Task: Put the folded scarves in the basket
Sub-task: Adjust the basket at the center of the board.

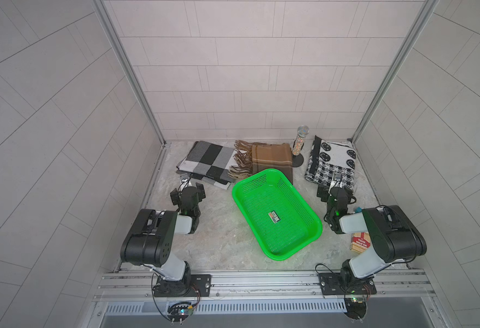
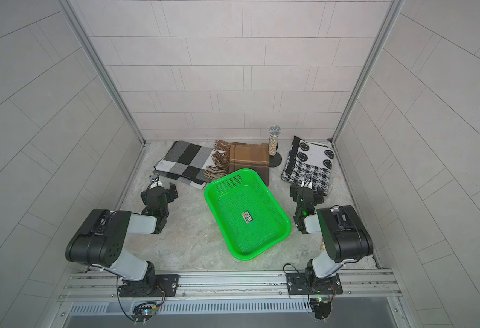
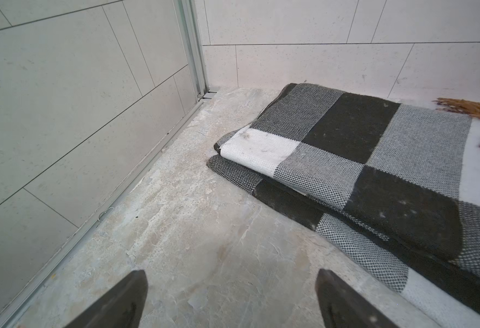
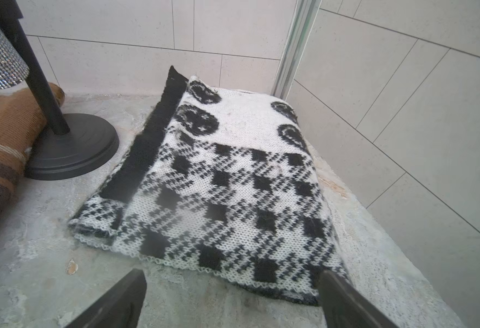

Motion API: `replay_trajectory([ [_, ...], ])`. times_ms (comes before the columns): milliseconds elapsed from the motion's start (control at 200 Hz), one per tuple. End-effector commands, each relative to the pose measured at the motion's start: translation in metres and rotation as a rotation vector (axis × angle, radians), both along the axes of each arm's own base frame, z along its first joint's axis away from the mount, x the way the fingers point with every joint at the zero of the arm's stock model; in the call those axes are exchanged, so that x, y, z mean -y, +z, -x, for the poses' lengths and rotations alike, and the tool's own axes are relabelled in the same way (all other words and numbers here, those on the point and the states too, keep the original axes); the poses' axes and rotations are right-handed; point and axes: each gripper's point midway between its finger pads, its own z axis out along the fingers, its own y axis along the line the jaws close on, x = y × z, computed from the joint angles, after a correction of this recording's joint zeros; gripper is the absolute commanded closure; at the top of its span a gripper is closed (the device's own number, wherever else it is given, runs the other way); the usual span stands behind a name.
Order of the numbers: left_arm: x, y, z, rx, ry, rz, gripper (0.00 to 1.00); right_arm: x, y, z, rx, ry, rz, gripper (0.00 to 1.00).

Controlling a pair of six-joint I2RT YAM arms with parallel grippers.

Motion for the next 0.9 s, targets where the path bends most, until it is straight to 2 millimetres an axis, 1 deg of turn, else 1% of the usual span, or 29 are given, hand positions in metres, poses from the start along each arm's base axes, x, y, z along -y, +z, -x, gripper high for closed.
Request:
replay_trajectory([
  [0,-0.002,0.004,-0.004,0.005,0.004,-0.006,0.0,0.0,0.003,-0.001,0.01,-0.005,0.0,0.0],
  [615,-0.003,0.005,-0.004,0.009,0.004,-0.006,0.0,0.0,0.003,0.0,0.009,-0.005,-0.001,0.0],
  [665,-0.004,0.006,0.0,0.019,0.015,-0.005,0.0,0.001,0.004,0.001,0.014,-0.005,0.002,0.0],
  [740,-0.01,0.016,0.01,0.078,0.051,-0.004,0.0,0.0,0.011,0.008,0.061,-0.011,0.013,0.0],
  [770,-0.01,0.017,0.013,0.083,0.049,0.001,0.0,0.001,0.013,0.013,0.074,-0.025,0.016,0.0],
  [810,-0.006,0.02,0.015,0.084,0.029,0.0,0.0,-0.002,0.014,0.015,0.087,-0.002,0.017,0.0],
  [871,-0.001,0.038,0.015,0.126,0.019,-0.028,0.0,-0.007,0.017,0.017,0.116,0.025,0.031,0.0],
  [896,-0.001,0.042,0.017,0.123,0.022,-0.039,0.0,-0.008,0.017,0.017,0.122,0.028,0.036,0.0],
])
